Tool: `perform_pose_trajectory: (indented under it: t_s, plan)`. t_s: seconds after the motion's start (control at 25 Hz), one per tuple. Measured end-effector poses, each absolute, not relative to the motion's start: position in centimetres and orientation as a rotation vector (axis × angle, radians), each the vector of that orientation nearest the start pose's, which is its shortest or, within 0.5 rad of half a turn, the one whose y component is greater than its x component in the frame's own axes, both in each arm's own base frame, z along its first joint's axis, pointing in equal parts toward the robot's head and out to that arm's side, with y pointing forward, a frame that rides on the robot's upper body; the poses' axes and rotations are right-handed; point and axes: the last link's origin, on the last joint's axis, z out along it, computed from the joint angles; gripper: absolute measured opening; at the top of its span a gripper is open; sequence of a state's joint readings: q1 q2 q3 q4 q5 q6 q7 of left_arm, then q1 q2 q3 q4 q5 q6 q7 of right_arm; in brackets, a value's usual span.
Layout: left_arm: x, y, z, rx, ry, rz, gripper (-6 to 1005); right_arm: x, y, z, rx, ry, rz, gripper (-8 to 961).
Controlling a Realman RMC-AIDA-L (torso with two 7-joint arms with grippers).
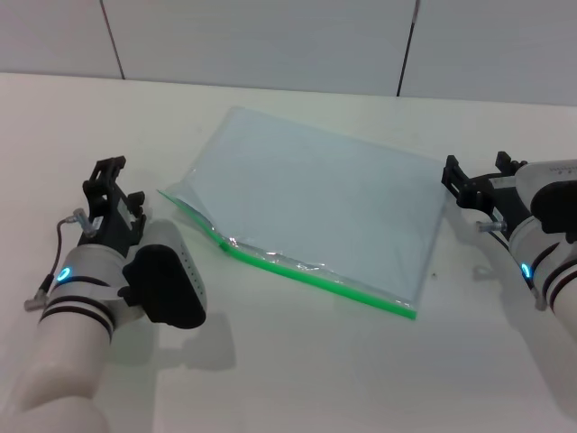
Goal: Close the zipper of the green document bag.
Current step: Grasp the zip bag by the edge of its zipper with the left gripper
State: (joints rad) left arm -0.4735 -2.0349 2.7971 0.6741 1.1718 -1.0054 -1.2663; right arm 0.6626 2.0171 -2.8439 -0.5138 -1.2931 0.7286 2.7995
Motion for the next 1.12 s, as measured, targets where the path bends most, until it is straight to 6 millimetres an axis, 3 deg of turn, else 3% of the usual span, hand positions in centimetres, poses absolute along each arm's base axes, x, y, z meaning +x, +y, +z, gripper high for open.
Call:
perform_pose_trajectory:
  t_s: [1.12]
  plan:
    - [-29.5, 34.7, -7.4, -1.735, 0.34, 0.604, 615, 27.3, 37.7, -8.6, -1.759, 0.798, 0.425, 758]
